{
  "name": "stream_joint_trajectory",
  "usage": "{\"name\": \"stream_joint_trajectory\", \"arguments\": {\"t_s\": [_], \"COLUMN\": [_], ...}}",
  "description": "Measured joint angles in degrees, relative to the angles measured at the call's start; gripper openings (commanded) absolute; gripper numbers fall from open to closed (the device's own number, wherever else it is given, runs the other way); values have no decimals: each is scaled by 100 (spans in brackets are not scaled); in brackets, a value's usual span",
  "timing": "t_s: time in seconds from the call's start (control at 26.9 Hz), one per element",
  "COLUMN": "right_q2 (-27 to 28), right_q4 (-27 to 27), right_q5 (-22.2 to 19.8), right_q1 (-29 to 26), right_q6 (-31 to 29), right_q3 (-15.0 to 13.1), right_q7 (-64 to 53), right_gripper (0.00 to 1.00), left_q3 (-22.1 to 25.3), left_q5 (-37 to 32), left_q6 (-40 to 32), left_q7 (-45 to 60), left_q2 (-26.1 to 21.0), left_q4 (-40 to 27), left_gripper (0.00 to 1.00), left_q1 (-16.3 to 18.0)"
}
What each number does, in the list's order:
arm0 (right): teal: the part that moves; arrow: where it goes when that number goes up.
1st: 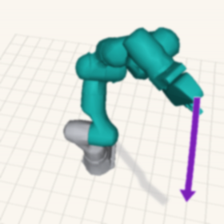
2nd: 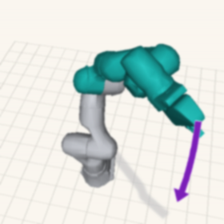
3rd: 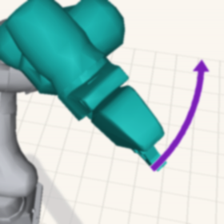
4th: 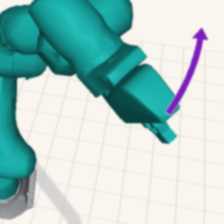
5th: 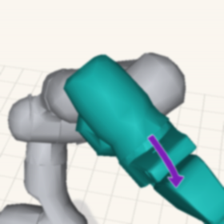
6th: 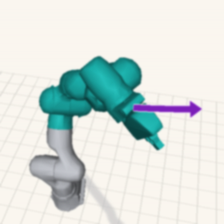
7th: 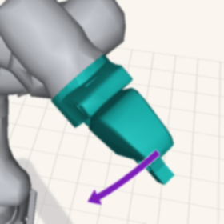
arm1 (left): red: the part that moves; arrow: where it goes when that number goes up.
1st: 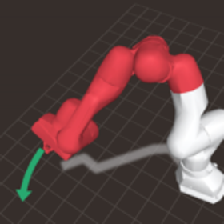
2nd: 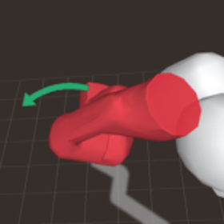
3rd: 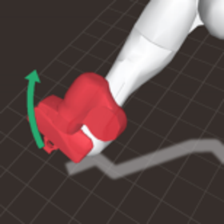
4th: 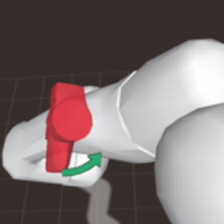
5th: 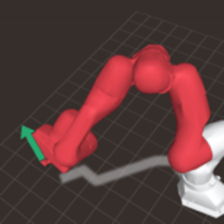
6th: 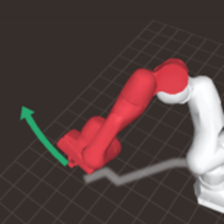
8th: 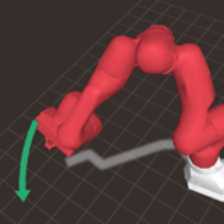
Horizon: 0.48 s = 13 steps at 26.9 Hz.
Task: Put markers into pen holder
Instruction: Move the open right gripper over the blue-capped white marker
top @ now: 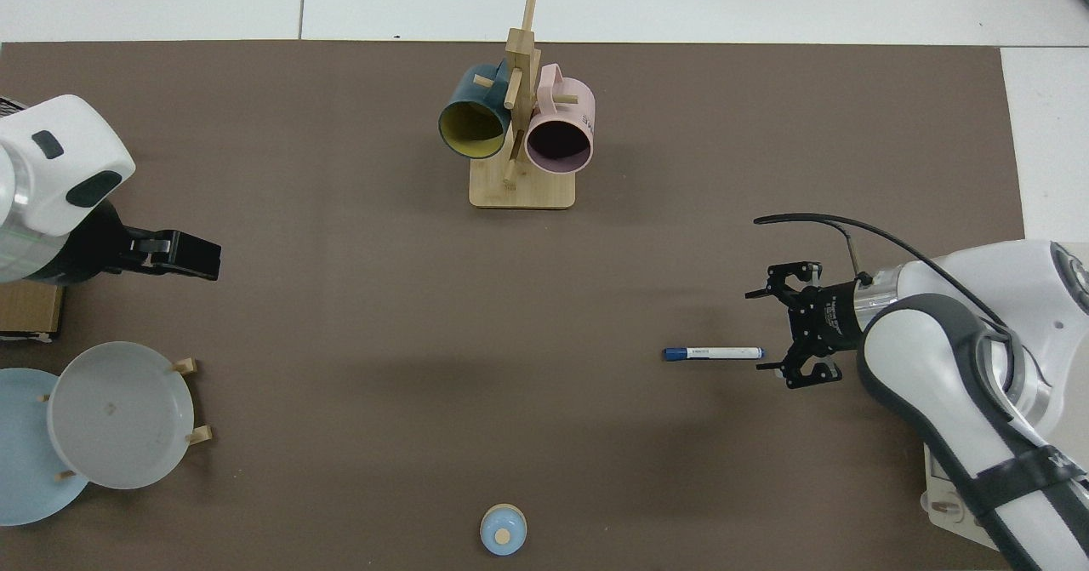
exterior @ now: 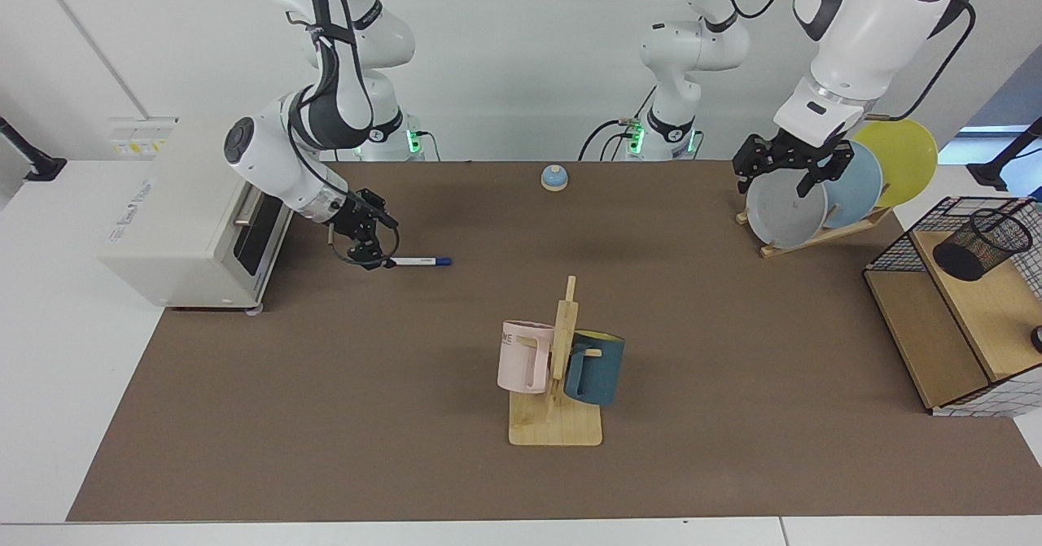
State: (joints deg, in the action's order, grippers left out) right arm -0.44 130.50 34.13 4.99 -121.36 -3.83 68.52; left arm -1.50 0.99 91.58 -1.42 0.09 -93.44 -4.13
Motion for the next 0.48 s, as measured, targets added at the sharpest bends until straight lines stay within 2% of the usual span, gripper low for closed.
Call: {"name": "stream_joint_trajectory", "arguments": {"t_s": [0.48], "right_q2": [97], "right_q4": [614], "right_q5": [268], "right_q1": [-155], "right_q6": [-484], "right_q3": [-4], "right_q7": [-1036], "right_gripper": [100], "left_q3": [-1], "left_q5": [0], "left_q6": [1], "left_q7": [-2], "left_q2": [0], "left_q4": [-17], "left_gripper": [100], "left_q1": [-6]}}
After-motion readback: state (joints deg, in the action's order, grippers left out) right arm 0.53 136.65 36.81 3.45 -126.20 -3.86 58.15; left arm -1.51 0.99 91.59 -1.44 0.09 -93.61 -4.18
